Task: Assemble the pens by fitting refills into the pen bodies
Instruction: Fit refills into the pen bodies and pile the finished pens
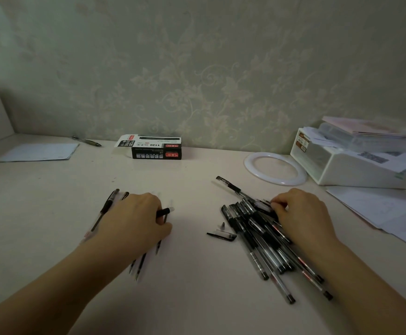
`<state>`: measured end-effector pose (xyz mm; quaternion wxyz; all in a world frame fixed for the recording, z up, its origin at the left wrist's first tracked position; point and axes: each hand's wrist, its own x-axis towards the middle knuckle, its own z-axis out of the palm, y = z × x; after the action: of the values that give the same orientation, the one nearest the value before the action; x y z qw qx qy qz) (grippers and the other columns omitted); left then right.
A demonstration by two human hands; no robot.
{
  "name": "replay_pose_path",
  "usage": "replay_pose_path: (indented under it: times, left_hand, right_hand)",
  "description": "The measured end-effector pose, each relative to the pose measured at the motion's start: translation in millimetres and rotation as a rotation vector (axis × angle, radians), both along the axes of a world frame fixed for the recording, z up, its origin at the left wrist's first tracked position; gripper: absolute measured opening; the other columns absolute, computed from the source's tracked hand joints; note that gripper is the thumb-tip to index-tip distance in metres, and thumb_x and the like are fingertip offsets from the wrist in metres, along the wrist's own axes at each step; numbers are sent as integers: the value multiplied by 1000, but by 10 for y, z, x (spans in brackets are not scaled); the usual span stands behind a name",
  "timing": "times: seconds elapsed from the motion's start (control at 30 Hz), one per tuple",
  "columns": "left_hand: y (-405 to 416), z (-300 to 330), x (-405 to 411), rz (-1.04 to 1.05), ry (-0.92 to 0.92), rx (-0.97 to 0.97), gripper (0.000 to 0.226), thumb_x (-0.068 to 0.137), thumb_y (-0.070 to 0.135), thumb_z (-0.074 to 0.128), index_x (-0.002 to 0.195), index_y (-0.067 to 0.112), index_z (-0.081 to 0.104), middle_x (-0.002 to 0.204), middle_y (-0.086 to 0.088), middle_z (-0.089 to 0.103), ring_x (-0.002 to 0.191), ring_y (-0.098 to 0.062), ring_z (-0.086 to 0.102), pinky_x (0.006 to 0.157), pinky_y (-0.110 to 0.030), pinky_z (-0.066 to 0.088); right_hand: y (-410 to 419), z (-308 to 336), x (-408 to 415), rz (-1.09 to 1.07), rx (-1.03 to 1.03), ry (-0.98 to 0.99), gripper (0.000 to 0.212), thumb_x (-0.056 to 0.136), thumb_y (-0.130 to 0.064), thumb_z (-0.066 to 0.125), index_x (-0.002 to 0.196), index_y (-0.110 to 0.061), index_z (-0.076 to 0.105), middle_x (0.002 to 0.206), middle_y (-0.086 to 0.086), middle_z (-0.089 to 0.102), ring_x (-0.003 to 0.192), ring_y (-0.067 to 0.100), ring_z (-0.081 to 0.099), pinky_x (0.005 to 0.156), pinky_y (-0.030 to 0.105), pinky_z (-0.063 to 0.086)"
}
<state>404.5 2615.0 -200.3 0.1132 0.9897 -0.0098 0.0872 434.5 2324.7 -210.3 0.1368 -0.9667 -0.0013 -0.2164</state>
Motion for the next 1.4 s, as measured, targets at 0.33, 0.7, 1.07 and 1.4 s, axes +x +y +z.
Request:
replay_pose_path:
  times: [0.33, 0.7, 1.07, 1.4]
  left_hand:
    - [-94, 48, -22, -24, -27, -60, 18, 81, 33, 59, 69, 21, 55, 60, 5, 55, 51, -8, 48, 52, -22, 41]
    - [-335, 115, -93, -338, 377, -1054, 26, 78, 38, 65, 81, 13, 72, 54, 3, 34, 45, -10, 28, 45, -21, 26]
    - [-306, 2, -46, -425, 148, -849, 18, 99, 36, 43, 100, 45, 59, 61, 11, 54, 50, -5, 40, 46, -16, 35]
    - [-304, 4, -45, -489, 153, -886, 21, 98, 33, 46, 103, 48, 60, 65, 10, 56, 51, -3, 43, 48, -12, 38]
  right_hand:
    - [286, 130, -109, 404, 51, -535, 14, 89, -14, 69, 102, -13, 73, 90, -1, 67, 82, 20, 53, 74, 32, 46]
    - [655, 69, -316, 714, -157, -605, 24, 93, -16, 60, 112, -5, 71, 89, 9, 67, 75, 27, 61, 61, 41, 53]
    - [630, 81, -281, 551, 716, -330, 4, 97, -16, 59, 96, -20, 62, 84, -6, 71, 80, 9, 71, 72, 20, 55]
    - [641, 108, -242, 493, 1580, 168, 15, 102, -17, 47, 97, -7, 57, 89, 12, 75, 81, 22, 74, 66, 22, 57]
